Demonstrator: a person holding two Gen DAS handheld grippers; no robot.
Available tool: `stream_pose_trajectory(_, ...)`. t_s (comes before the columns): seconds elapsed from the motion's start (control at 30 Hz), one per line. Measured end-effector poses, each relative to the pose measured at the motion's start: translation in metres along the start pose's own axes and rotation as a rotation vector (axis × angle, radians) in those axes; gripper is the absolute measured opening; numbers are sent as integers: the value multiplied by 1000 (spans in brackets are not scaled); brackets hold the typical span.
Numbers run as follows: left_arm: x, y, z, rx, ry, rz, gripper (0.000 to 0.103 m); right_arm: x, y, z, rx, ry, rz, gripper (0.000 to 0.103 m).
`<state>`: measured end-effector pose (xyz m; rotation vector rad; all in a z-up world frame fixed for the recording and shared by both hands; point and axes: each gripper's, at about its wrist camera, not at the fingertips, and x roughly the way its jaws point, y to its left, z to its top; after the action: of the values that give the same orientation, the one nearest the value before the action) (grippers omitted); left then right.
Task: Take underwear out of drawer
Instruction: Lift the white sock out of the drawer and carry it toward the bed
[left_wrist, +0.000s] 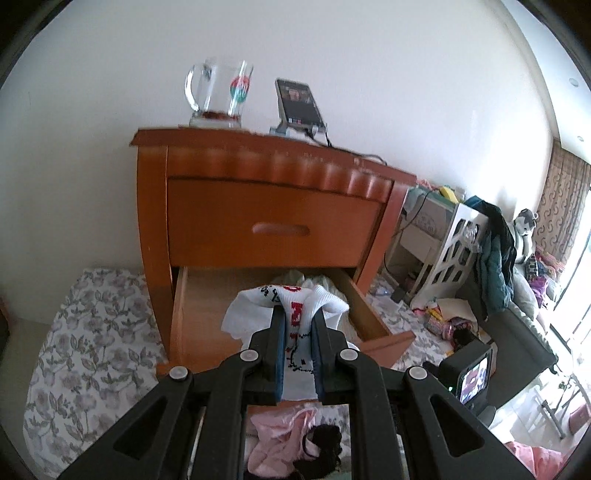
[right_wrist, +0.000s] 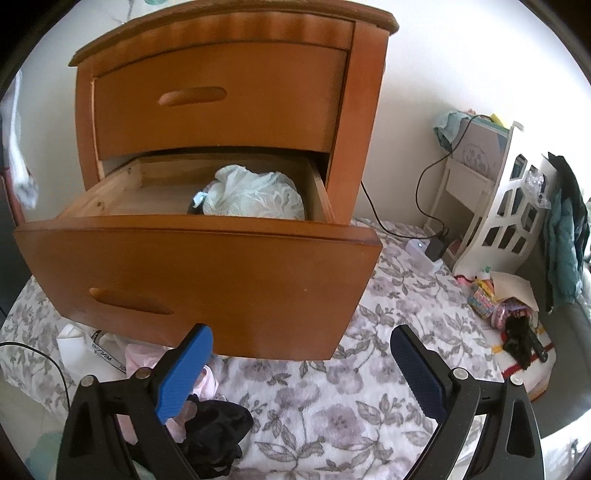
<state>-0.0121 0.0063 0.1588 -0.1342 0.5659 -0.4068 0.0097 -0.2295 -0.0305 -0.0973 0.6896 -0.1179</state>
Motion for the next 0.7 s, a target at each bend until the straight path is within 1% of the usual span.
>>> stream_pose_trajectory(0.17, 5, -3, -9, 1, 42, -11, 13, -6, 5, 0, -21, -25, 10, 99)
stream_pose_trajectory(0.3, 8, -5, -15, 8, 77, -10, 13, -8, 3, 0, -9, -36, 10, 99)
stream_pose_trajectory(0.47, 19, -2, -28, -22, 136, -4, 13, -10, 2, -1, -5, -41, 12, 99)
stream_pose_trajectory(0.7, 51, 4, -55, -62, 278, 20, 13, -13, 3, -1, -12, -48, 11, 101)
